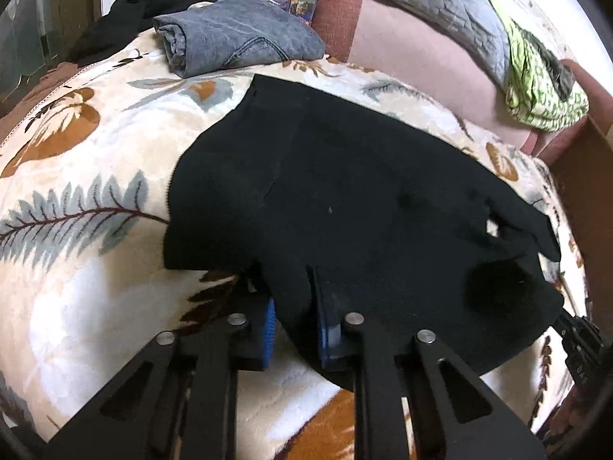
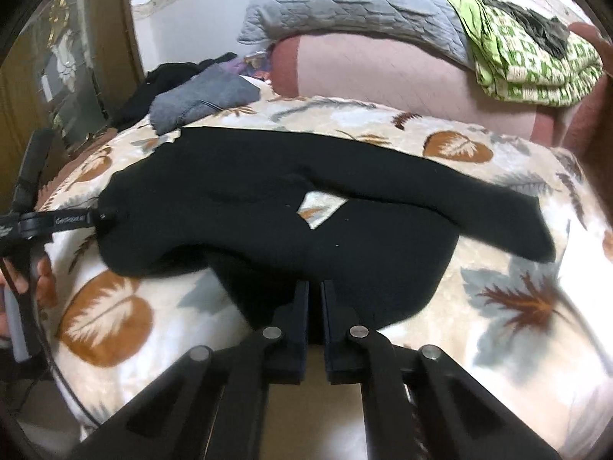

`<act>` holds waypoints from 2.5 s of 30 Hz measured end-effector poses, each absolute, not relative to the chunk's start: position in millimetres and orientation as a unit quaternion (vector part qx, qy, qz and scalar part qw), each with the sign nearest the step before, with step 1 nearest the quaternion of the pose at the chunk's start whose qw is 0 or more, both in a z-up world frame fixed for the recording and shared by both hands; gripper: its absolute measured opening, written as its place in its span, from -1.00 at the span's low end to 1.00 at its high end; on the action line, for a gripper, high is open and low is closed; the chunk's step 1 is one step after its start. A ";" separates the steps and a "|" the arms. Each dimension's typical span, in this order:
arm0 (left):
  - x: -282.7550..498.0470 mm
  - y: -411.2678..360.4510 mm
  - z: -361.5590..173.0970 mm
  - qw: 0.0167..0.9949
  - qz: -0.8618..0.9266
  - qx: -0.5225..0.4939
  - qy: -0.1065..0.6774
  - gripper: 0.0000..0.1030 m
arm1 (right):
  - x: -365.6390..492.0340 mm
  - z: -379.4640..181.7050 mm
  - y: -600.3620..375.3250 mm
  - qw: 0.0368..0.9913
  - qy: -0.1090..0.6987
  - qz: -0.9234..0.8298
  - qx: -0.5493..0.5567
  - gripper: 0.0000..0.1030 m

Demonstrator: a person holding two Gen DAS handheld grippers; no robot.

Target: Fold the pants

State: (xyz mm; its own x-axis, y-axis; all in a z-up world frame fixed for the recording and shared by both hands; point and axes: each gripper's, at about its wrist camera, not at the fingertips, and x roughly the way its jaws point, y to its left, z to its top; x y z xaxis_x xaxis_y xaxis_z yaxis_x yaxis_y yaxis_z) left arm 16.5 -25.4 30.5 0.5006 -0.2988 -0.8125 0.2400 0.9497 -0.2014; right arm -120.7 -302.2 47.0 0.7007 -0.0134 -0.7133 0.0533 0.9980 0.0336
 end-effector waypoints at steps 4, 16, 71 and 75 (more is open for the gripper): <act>5.9 -18.9 44.8 0.872 -0.166 -0.032 0.460 -0.80 | -143.0 61.1 -293.1 0.925 0.379 -0.001 0.012 -0.92; -17.9 6.9 55.2 0.877 -0.159 -0.032 0.452 -0.82 | -165.8 66.5 -290.2 0.928 0.372 0.012 0.020 -1.00; -10.1 16.5 22.6 0.860 -0.143 -0.084 0.482 0.60 | -149.6 46.0 -400.5 0.898 0.397 -0.040 0.187 -0.11; -6.6 9.8 22.2 0.861 -0.136 -0.075 0.484 0.63 | -112.7 26.7 -413.0 0.883 0.415 -0.062 0.209 -0.11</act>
State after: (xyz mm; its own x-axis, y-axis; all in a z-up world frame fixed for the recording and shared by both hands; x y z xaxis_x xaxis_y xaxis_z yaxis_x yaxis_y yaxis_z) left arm -6.6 9.8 22.2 0.4954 -0.3062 -0.8129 0.1619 0.9520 -0.2599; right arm -112.7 -413.0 26.7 0.6479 0.0632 -0.7591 0.2836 0.9049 0.3174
